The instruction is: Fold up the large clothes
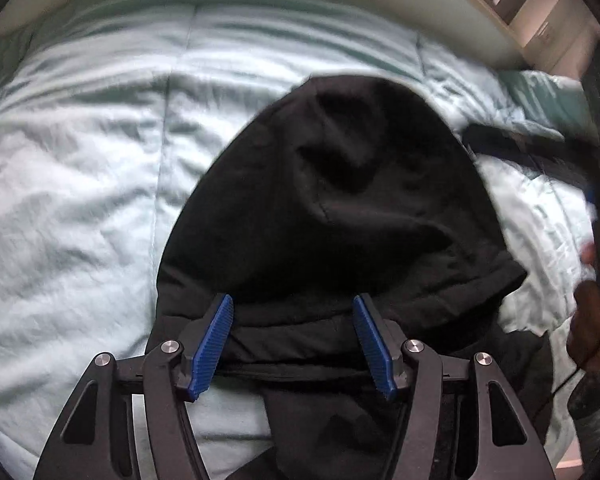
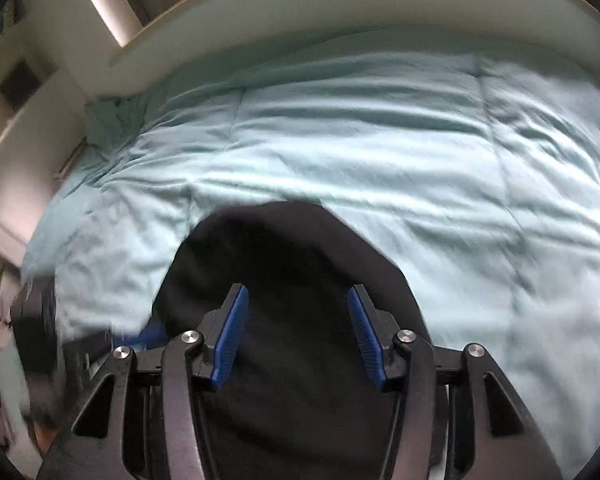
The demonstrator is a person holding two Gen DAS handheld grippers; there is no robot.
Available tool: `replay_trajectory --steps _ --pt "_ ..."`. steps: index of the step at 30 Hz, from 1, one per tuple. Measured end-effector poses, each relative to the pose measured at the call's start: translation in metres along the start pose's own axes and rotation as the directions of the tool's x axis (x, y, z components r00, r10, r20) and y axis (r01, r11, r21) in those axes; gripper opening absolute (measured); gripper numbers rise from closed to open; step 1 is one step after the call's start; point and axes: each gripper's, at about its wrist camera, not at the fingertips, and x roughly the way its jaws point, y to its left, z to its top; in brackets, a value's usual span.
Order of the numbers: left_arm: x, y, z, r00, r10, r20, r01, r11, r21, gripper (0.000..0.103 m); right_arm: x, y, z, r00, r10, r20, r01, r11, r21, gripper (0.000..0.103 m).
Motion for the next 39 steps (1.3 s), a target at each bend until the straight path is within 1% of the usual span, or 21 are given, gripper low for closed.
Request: replay_trajectory --steps 2,4,6,8,10,11,13,16,17,18,21,24,25,27,29,31,33,34,35,37,39 --pt "0.003 0.005 -0.002 1.0 -0.011 0.011 0.011 1.0 -0.001 0.064 0.035 0.004 0.01 0.998 -0.022 -0.052 0.022 1.0 -0.001 0.055" --pt "0.002 0.008 -0.001 0.999 -0.025 0.02 0.025 1.0 -0.003 0.064 0.079 0.003 0.009 0.987 -0.08 -0.138 0.081 0.997 -0.001 0.056" --pt "0.002 0.012 -0.001 0.999 -0.035 0.017 0.035 0.999 -0.001 0.064 0.098 -0.007 0.004 0.984 -0.078 -0.16 0.081 0.997 0.012 0.056" --pt "0.003 0.012 -0.001 0.999 -0.039 0.012 0.039 0.999 0.01 0.064 0.092 -0.012 0.005 0.987 -0.044 -0.156 0.05 0.998 0.036 0.056" --pt "-0.004 0.011 0.002 0.999 -0.04 0.018 0.04 0.999 0.018 0.064 0.07 -0.021 0.008 0.989 0.022 -0.145 -0.012 0.997 0.07 0.056" --pt "-0.012 0.009 0.005 0.999 -0.046 0.027 0.045 0.999 0.03 0.064 0.057 -0.029 0.008 0.99 0.048 -0.135 -0.037 0.996 0.079 0.056" --pt "-0.032 0.005 0.016 0.997 -0.048 0.068 0.045 0.998 0.053 0.064 0.032 -0.035 0.008 0.991 0.066 -0.116 -0.057 0.995 0.079 0.056" --pt "-0.055 0.015 0.041 0.99 -0.083 0.118 0.081 0.996 0.024 0.064 0.001 -0.057 -0.007 0.993 0.05 -0.104 -0.045 0.998 0.051 0.056" --pt "-0.058 0.025 0.052 0.987 -0.099 0.128 0.1 0.995 0.002 0.064 -0.005 -0.064 -0.015 0.993 0.041 -0.111 -0.037 0.998 0.041 0.056" --pt "-0.057 0.029 0.059 0.987 -0.099 0.127 0.101 0.995 -0.011 0.064 -0.008 -0.071 -0.024 0.991 0.027 -0.13 -0.023 0.999 0.031 0.056" --pt "-0.041 0.041 0.075 0.991 -0.09 0.1 0.095 0.995 -0.043 0.064 0.003 -0.08 -0.05 0.981 -0.007 -0.194 0.01 1.0 0.014 0.056" --pt "-0.015 0.052 0.082 0.991 -0.132 0.039 0.135 0.986 -0.093 0.064 0.027 -0.087 -0.078 0.961 -0.038 -0.274 0.04 0.999 0.002 0.056" --pt "-0.004 0.054 0.082 0.99 -0.143 0.01 0.143 0.984 -0.106 0.064 0.031 -0.089 -0.082 0.959 -0.037 -0.281 0.04 0.999 0.003 0.056" --pt "0.009 0.053 0.083 0.99 -0.138 -0.036 0.133 0.986 -0.105 0.064 0.027 -0.091 -0.076 0.96 -0.024 -0.279 0.027 1.0 0.008 0.056" --pt "0.013 0.053 0.082 0.99 -0.136 -0.038 0.133 0.988 -0.083 0.064 0.015 -0.092 -0.064 0.968 -0.022 -0.252 0.02 1.0 -0.008 0.056" --pt "0.014 0.053 0.086 0.988 -0.154 -0.031 0.151 0.986 -0.073 0.064 0.005 -0.091 -0.047 0.977 -0.016 -0.214 0.008 0.999 -0.036 0.056" --pt "0.017 0.057 0.094 0.98 -0.198 -0.029 0.195 0.977 -0.085 0.064 0.006 -0.093 -0.027 0.98 0.01 -0.199 -0.019 0.999 -0.043 0.056" --pt "0.023 0.059 0.099 0.969 -0.244 -0.042 0.239 0.966 -0.101 0.064 0.011 -0.095 -0.018 0.979 0.018 -0.202 -0.026 0.999 -0.039 0.056" --pt "0.03 0.061 0.102 0.957 -0.284 -0.06 0.275 0.954 -0.12 0.065 0.017 -0.099 -0.013 0.977 0.037 -0.212 -0.044 0.999 -0.029 0.056" --pt "0.043 0.062 0.108 0.948 -0.307 -0.08 0.294 0.946 -0.138 0.065 0.04 -0.11 -0.002 0.958 0.124 -0.26 -0.118 0.992 0.041 0.056" --pt "0.054 0.061 0.113 0.936 -0.34 -0.094 0.325 0.934 -0.145 0.065 0.059 -0.114 0.006 0.943 0.175 -0.283 -0.158 0.984 0.082 0.056"
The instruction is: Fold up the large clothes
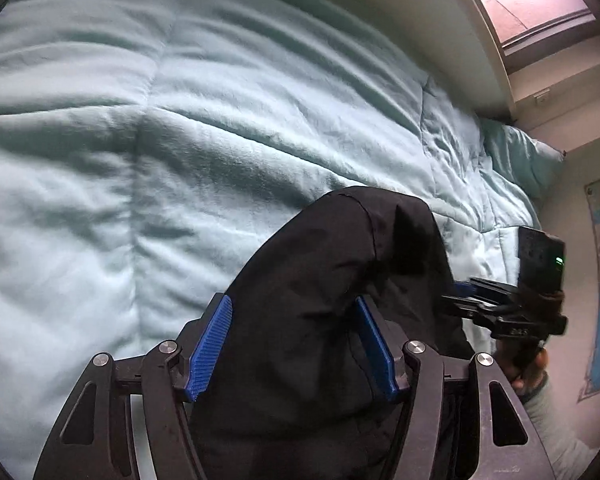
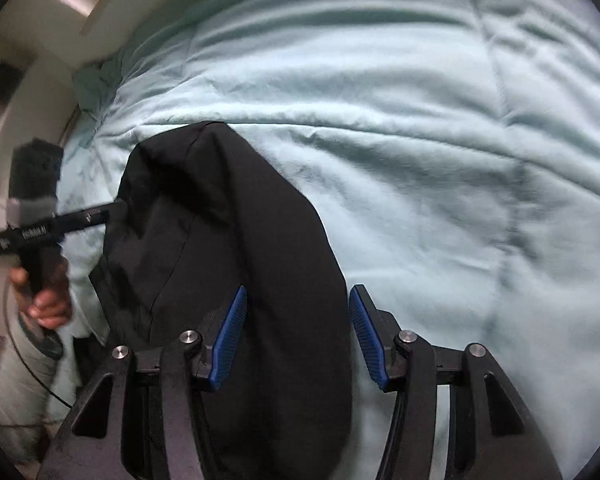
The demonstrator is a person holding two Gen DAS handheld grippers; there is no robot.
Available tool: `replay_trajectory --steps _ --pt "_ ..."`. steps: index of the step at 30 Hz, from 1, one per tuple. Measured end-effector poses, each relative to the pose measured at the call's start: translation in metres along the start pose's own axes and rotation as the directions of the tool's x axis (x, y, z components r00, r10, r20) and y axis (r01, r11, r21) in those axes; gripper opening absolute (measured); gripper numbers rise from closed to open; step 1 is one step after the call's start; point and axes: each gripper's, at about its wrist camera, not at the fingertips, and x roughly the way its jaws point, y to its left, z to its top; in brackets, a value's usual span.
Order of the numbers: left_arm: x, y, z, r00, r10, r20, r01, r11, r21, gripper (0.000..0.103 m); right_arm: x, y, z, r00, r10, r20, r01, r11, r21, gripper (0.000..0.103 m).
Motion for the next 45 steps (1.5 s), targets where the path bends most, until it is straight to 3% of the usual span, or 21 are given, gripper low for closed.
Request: replay_trajectory --steps 1,2,3,4,5,7,13,19,25,27,30,33,36,38,39,42,45 --pt "0.002 0.0 0.001 1.0 -0.02 0.001 0.02 1.0 -0.001 0.065 0.011 0.003 0.009 0.999 0.028 -0.017 -0.028 1.0 0.004 0.058" --pt "0.001 0.0 0.002 0.999 -0.031 0.015 0.031 1.0 0.001 0.058 0.019 0.001 0.013 0.998 0.05 -0.029 -0.05 0.999 0.012 0.059" --pt "0.0 -0.002 0.0 0.999 -0.036 0.031 0.035 0.999 0.01 0.025 0.025 0.001 0.016 0.997 0.067 -0.037 -0.066 0.998 0.02 0.059" --pt "-0.001 -0.004 -0.001 0.999 -0.039 0.032 0.038 0.999 0.02 0.014 0.028 0.006 0.018 0.997 0.071 -0.036 -0.071 0.997 0.001 0.055" --pt "-0.005 -0.008 -0.005 0.999 -0.024 0.044 0.023 0.999 0.032 0.012 0.027 0.015 0.018 0.999 0.047 -0.021 -0.048 0.998 -0.047 0.049" --pt "-0.021 -0.022 -0.017 0.995 0.019 0.096 -0.027 0.997 0.078 0.011 0.02 0.037 0.012 1.0 0.002 -0.002 -0.002 0.99 -0.143 0.025" --pt "-0.106 -0.079 -0.084 0.972 0.02 0.233 -0.075 0.971 0.227 0.01 -0.047 0.093 -0.035 0.986 -0.047 0.158 0.086 0.964 -0.251 0.02" --pt "-0.181 -0.138 -0.186 0.946 0.04 0.321 -0.15 0.934 0.325 0.01 -0.115 0.174 -0.145 0.936 -0.16 0.314 0.267 0.903 -0.337 0.02" --pt "-0.211 -0.17 -0.304 0.95 0.087 0.3 -0.204 0.9 0.386 0.01 -0.147 0.201 -0.258 0.9 -0.254 0.354 0.372 0.871 -0.321 0.02" --pt "-0.206 -0.169 -0.35 0.958 0.125 0.256 -0.221 0.892 0.393 0.01 -0.143 0.2 -0.299 0.909 -0.252 0.333 0.349 0.895 -0.276 0.02" --pt "-0.182 -0.146 -0.402 0.973 0.167 0.156 -0.213 0.913 0.348 0.01 -0.131 0.193 -0.348 0.921 -0.259 0.292 0.327 0.919 -0.218 0.02" --pt "-0.151 -0.114 -0.443 0.966 0.254 0.049 -0.258 0.93 0.262 0.01 -0.105 0.179 -0.387 0.948 -0.254 0.189 0.285 0.946 -0.156 0.021" --pt "-0.149 -0.096 -0.465 0.955 0.297 0.004 -0.291 0.933 0.213 0.01 -0.087 0.16 -0.413 0.951 -0.3 0.082 0.307 0.946 -0.101 0.021" --pt "-0.165 -0.095 -0.468 0.954 0.299 0.026 -0.298 0.931 0.211 0.01 -0.098 0.151 -0.422 0.949 -0.306 0.081 0.311 0.949 -0.054 0.022" --pt "-0.177 -0.096 -0.466 0.957 0.287 0.044 -0.289 0.934 0.208 0.01 -0.108 0.149 -0.422 0.949 -0.298 0.1 0.303 0.953 -0.032 0.024" --pt "-0.209 -0.11 -0.442 0.954 0.27 0.131 -0.294 0.931 0.218 0.01 -0.149 0.155 -0.404 0.937 -0.286 0.2 0.287 0.958 0.024 0.049" --pt "-0.233 -0.134 -0.402 0.953 0.195 0.231 -0.248 0.941 0.229 0.01 -0.179 0.179 -0.366 0.917 -0.242 0.316 0.249 0.968 0.019 0.049"
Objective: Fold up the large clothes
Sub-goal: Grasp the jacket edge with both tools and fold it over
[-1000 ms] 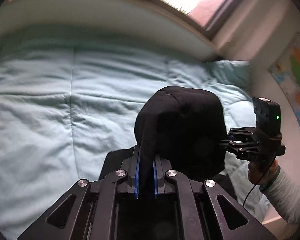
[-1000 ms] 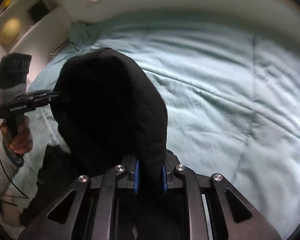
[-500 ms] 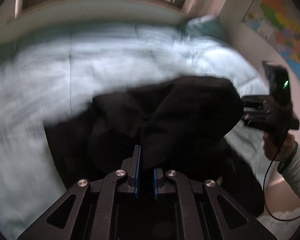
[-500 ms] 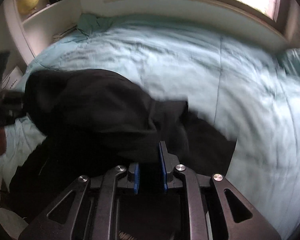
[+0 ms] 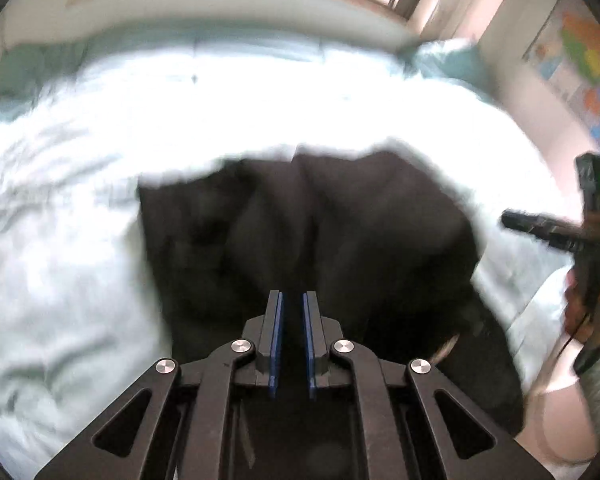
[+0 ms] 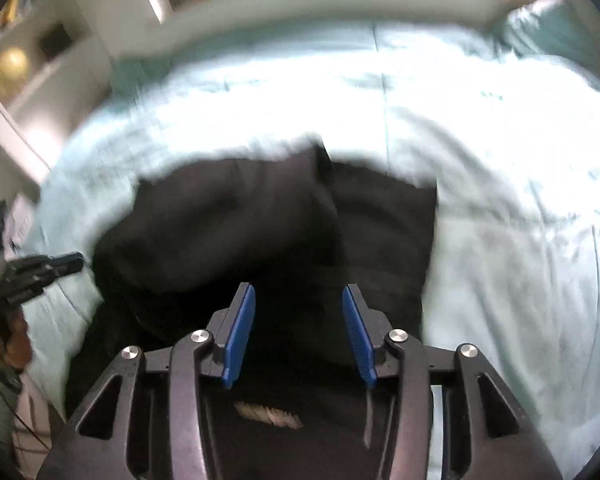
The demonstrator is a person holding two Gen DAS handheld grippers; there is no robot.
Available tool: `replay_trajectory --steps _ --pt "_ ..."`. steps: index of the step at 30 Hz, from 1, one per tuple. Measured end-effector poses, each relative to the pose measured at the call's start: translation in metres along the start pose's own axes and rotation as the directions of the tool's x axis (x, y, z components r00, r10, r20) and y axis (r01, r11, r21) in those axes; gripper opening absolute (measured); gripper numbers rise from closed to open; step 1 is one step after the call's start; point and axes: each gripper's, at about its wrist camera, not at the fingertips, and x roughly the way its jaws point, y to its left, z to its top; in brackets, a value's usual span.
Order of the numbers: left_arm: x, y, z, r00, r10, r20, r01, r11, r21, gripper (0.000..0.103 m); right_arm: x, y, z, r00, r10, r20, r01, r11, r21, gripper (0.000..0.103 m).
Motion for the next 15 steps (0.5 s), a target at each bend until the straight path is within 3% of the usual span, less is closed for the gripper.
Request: replay_trajectory --steps 3,7,8,10,12,13,15 --pt "0.007 -0.011 0.04 0.993 -0.103 0.058 0.104 0.994 -0.016 0.012 0.006 0.025 0.041 0.995 0.093 0.046 -0.095 0.995 0.037 0.049" --pt "0.06 -0.004 0.052 0.985 -0.171 -0.024 0.168 0.981 -0.094 0.012 0.058 0.059 0.066 0.99 0.141 -0.021 -0.14 0.989 0.044 0.049" --pt "0.076 -0.002 0.045 0.979 -0.194 -0.063 0.186 0.976 -0.113 0.012 0.085 0.067 0.061 0.986 0.143 -0.09 -0.141 0.99 0.031 0.049" --pt "0.101 0.001 0.019 0.959 -0.248 -0.139 0.226 0.961 -0.16 0.012 0.122 0.067 0.038 0.975 0.069 -0.212 -0.071 0.997 -0.003 0.049" --pt "0.124 0.008 -0.014 0.948 -0.242 -0.206 0.204 0.961 -0.188 0.012 0.152 0.059 -0.003 0.953 0.004 -0.304 -0.017 0.999 -0.04 0.047" --pt "0.135 0.01 -0.03 0.946 -0.224 -0.233 0.182 0.965 -0.188 0.012 0.166 0.049 -0.026 0.942 -0.017 -0.334 0.005 0.999 -0.037 0.047" --pt "0.151 0.019 -0.055 0.935 -0.251 -0.25 0.187 0.949 -0.254 0.009 0.177 0.033 -0.049 0.945 0.038 -0.324 -0.025 0.999 0.046 0.048"
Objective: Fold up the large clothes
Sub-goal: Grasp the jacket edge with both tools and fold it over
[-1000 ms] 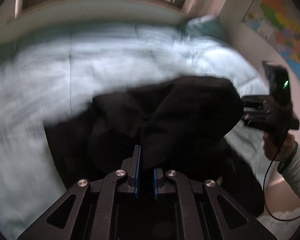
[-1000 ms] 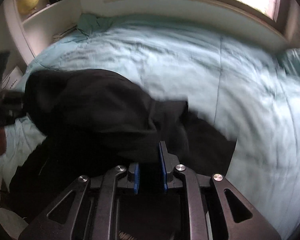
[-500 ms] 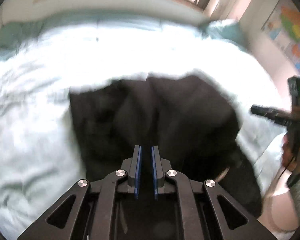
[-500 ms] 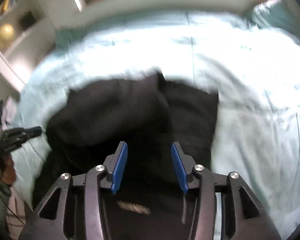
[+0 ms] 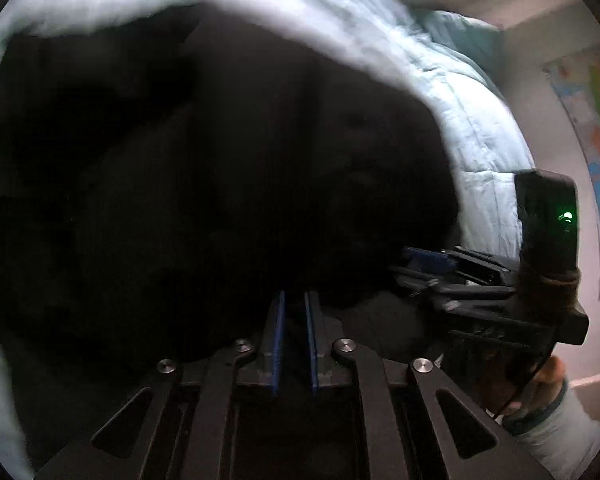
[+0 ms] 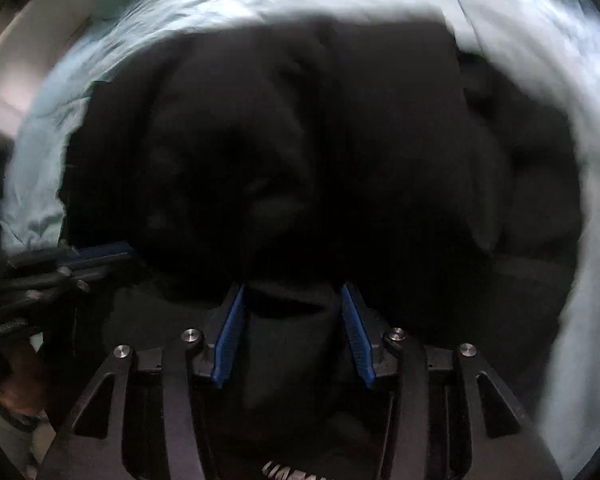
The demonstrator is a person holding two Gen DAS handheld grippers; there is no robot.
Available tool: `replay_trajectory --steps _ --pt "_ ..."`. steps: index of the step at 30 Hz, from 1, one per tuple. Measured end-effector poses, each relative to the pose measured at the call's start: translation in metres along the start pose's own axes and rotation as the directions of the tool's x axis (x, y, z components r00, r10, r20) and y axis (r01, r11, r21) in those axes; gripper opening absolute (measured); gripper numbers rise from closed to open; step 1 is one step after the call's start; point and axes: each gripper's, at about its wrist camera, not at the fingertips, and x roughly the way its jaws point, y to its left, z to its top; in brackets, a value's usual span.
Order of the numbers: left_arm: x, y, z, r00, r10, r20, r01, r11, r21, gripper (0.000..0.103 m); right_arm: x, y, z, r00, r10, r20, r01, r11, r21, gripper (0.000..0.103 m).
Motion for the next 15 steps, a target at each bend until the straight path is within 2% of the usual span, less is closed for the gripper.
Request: replay_trajectory --steps 1,3,5,9,11,13,15 --pt "-0.003 0.006 -0.003 0.999 -0.035 0.022 0.036 0.998 -0.046 0.009 0.001 -0.004 -0.005 1.0 0.02 0.019 -0.021 0.999 0.032 0.048" --pt "-0.014 0.004 -0.003 0.998 -0.047 0.05 0.05 0.997 -0.062 0.009 -0.004 -0.003 -0.007 0.998 0.023 0.051 -0.025 0.999 0.041 0.048" --pt "-0.031 -0.007 -0.007 0.997 -0.012 0.079 0.014 0.999 -0.03 0.009 -0.018 0.004 -0.01 0.997 0.028 0.07 -0.03 0.999 0.031 0.049" --pt "-0.063 -0.033 -0.021 0.991 -0.065 0.114 0.059 0.997 0.052 0.009 -0.055 0.026 -0.028 0.989 0.068 0.129 -0.067 0.998 -0.011 0.051" --pt "-0.067 -0.041 -0.026 0.99 -0.07 0.122 0.06 0.995 0.081 0.009 -0.059 0.036 -0.038 0.987 0.057 0.148 -0.051 0.998 -0.043 0.051" --pt "-0.057 -0.042 -0.024 0.994 -0.003 0.105 -0.006 0.996 0.092 0.009 -0.044 0.04 -0.044 0.992 0.013 0.125 -0.006 0.999 -0.05 0.051" --pt "-0.026 -0.029 -0.021 0.995 0.093 0.032 -0.095 0.993 0.075 0.009 -0.022 0.033 -0.037 0.998 -0.011 0.067 0.012 1.0 -0.02 0.051"
